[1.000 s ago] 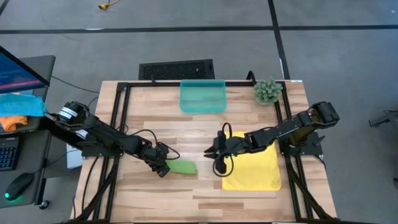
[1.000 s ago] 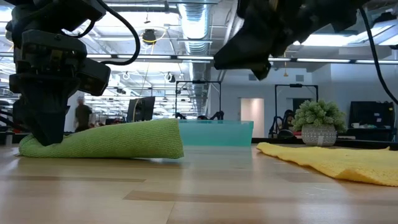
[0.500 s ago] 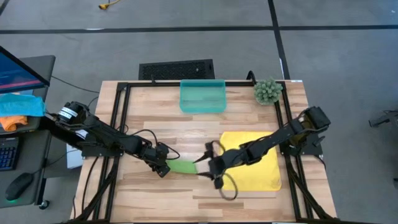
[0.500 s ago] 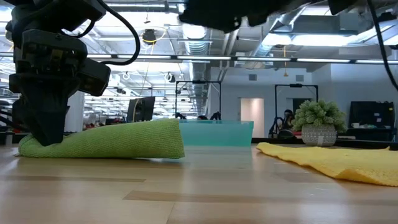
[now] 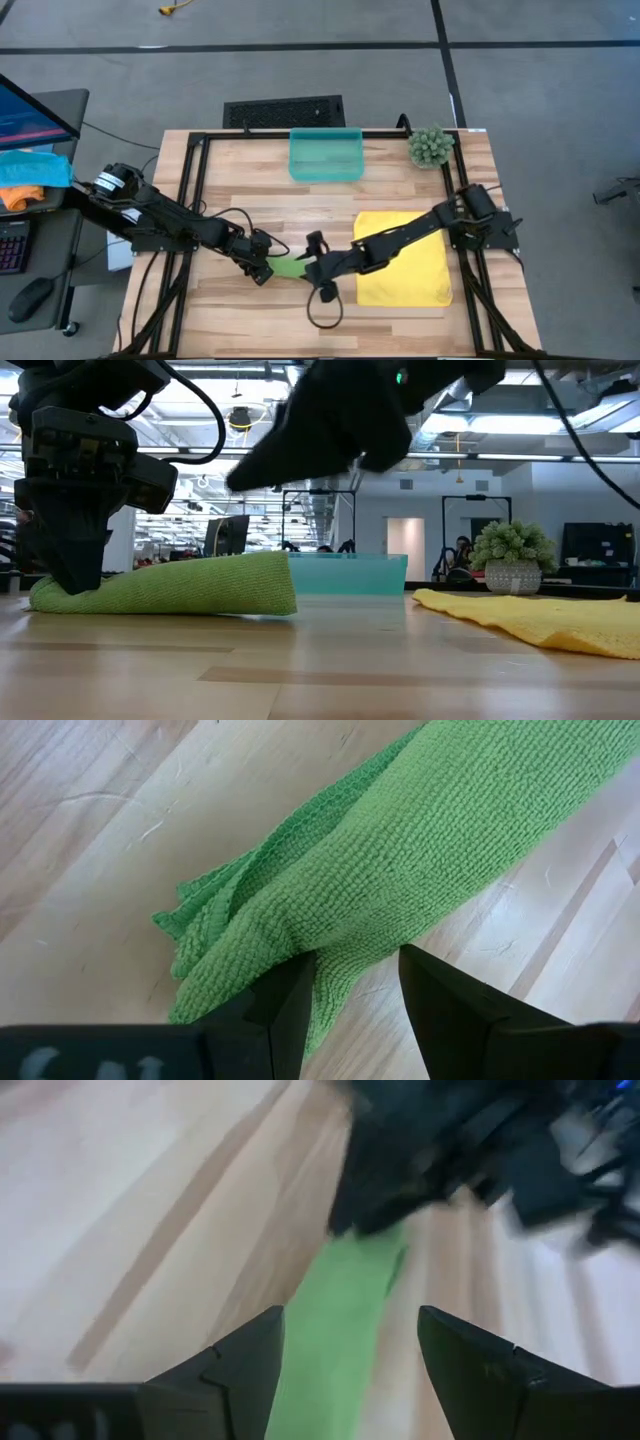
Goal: Roll microfiber towels into tight, uniform cylinder then place into a basket
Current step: Roll the green towel
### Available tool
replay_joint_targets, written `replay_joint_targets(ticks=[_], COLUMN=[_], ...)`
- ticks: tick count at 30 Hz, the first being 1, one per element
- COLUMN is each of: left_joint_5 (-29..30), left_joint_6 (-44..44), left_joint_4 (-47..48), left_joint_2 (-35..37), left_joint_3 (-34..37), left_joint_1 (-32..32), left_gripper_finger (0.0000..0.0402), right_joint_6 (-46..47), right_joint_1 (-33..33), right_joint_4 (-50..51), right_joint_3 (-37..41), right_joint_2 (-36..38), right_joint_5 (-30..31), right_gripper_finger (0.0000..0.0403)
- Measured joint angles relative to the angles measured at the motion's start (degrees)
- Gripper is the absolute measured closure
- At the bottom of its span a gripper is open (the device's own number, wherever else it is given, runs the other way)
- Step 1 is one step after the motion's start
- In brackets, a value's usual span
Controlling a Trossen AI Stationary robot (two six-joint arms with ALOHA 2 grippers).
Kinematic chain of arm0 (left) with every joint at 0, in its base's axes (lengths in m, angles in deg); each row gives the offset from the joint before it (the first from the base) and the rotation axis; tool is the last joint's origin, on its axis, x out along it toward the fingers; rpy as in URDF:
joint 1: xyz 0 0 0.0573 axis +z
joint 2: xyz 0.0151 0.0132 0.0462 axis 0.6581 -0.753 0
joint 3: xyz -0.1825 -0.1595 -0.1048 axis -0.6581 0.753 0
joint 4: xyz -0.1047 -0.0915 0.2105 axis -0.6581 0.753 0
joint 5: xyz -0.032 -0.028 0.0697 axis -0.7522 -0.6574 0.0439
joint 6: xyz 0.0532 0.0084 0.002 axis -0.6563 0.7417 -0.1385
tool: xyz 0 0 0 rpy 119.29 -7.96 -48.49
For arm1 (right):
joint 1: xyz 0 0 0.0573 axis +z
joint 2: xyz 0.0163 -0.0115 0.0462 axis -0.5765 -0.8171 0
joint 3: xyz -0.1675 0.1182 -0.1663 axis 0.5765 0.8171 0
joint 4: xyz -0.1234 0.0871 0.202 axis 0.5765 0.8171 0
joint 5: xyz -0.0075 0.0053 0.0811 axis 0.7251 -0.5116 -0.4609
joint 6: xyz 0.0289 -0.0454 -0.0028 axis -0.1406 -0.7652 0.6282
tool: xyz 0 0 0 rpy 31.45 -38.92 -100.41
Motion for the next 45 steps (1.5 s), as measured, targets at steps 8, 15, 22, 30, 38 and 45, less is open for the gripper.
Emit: replay_joint_targets(ticks=[8,15,22,30,38,45], left_joint_5=[0.02,0.0,-0.05,-1.16,-2.06,-1.71], left_joint_6=[0.01,0.03,0.03,-0.26,-8.37,-13.42], left_joint_4=[-0.04,-0.03,-0.07,-0.32,-0.09,-0.04], left_joint_2=[0.0,0.0,0.0,-0.02,-0.2,-0.24], left_joint_3=[0.0,0.0,0.0,-0.02,-2.25,-2.97], left_joint_1=[0.0,0.0,0.0,0.04,-0.02,-0.04], left_gripper_finger=[0.0253,0.0253,0.0253,0.0253,0.0253,0.0253], right_joint_6=[1.53,5.46,7.65,6.97,7.02,7.98], right_joint_1=[-0.35,-2.08,-3.28,-3.02,-4.87,-6.09], right_joint_4=[3.5,6.41,8.71,10.69,13.13,15.37], right_joint_3=[-3.51,-4.02,-4.02,-3.95,-3.93,-3.93], right_joint_2=[-5.26,-6.76,-6.76,-6.76,-6.76,-6.76], right_joint_5=[-1.86,-0.09,-1.87,-3.6,-3.23,-7.23], right_gripper_finger=[0.0148,0.0148,0.0148,0.0148,0.0158,0.0214])
